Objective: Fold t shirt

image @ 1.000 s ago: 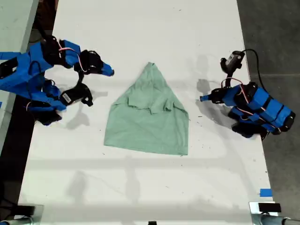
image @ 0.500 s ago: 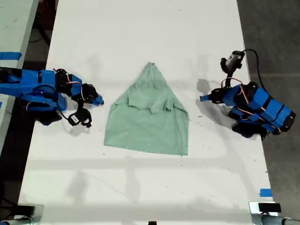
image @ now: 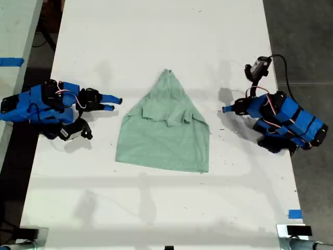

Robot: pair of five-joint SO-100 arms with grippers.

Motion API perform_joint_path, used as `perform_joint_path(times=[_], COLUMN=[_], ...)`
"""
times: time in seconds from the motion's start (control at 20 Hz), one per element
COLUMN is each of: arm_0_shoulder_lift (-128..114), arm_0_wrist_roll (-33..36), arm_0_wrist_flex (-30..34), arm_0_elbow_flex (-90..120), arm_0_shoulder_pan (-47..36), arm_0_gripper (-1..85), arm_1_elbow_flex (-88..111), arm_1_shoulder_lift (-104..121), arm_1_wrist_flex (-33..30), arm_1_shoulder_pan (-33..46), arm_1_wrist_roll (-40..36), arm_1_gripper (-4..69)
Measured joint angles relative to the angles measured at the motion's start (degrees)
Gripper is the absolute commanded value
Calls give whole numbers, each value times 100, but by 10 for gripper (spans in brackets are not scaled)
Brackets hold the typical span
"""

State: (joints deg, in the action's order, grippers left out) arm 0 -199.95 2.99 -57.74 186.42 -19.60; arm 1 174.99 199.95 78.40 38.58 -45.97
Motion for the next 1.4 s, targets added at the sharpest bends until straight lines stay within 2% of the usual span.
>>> perform_joint_path(times=[0.1, 0.2, 1.4], arm_0_shoulder_lift=[-439, -483, -519], arm_0_wrist_roll=[729, 1055, 1072], arm_0_wrist_flex=[-18, -18, -18], arm_0_elbow_flex=[9, 9, 9], arm_0_shoulder_pan=[0, 44, 26], arm_0_gripper=[204, 203, 203], arm_1_elbow_flex=[0, 0, 0], arm_1_shoulder_lift=[0, 0, 0], arm_1_wrist_flex=[0, 0, 0], arm_1_shoulder_pan=[0, 0, 0], arm_1_wrist_roll=[-9, -18, -18], arm_1_gripper=[87, 86, 86])
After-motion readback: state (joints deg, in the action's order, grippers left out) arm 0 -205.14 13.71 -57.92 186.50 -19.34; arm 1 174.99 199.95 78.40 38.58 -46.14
